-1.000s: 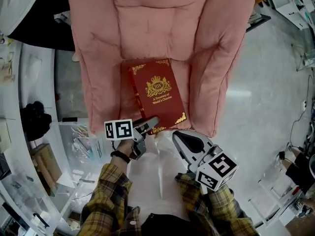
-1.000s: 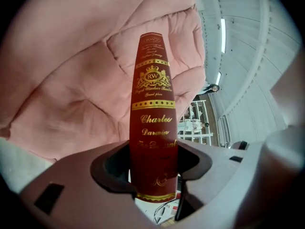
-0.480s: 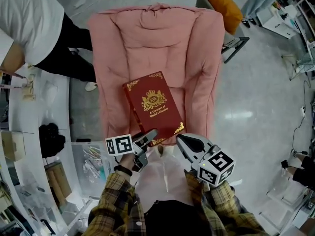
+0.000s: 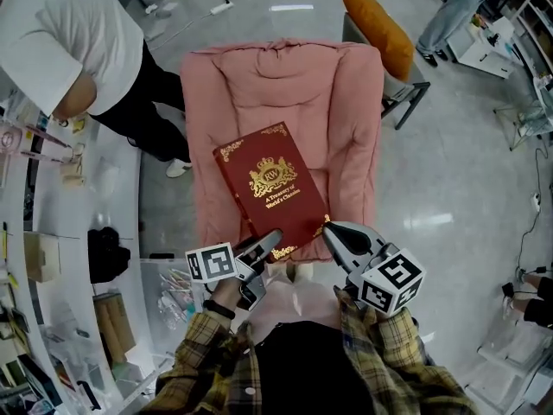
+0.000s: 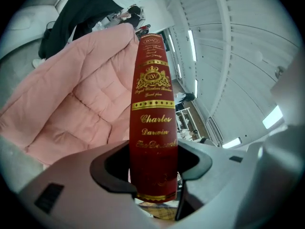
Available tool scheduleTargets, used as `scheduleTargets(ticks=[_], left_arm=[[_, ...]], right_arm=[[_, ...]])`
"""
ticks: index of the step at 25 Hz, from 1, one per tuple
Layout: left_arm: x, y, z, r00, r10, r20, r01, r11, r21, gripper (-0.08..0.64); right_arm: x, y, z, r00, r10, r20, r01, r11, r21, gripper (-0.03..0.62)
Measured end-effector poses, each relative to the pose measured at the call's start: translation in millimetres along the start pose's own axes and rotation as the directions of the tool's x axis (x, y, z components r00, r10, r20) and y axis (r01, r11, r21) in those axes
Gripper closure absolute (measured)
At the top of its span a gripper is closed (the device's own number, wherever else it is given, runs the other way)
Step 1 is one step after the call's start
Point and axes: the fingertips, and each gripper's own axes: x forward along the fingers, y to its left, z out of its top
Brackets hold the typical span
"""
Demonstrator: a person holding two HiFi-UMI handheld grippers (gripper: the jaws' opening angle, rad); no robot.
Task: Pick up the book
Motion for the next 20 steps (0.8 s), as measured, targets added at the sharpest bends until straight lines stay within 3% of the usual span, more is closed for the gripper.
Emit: scheduleTargets(ticks=[8,16,20], left_arm=[[-22,-65,20,0.996,-0.046,0.072,0.040,0.996,0.080,0.308],[-34,-86,10,0.993,-0.079,0.089,0.075,0.996,0.055,0.308],[-35,-87,5,0.991,-0.081,0.104,0.083,0.997,-0.010,0.308]], right_arm=[[-17,7,40,0.996,0.000,0.087,0.005,0.999,-0.054,0.575],[-33,12,53,0.993,0.005,0.122,0.001,0.999,-0.048,0.575],[-33,13,49,0.994,0.011,0.110,-0.006,0.999,-0.041,0.575]])
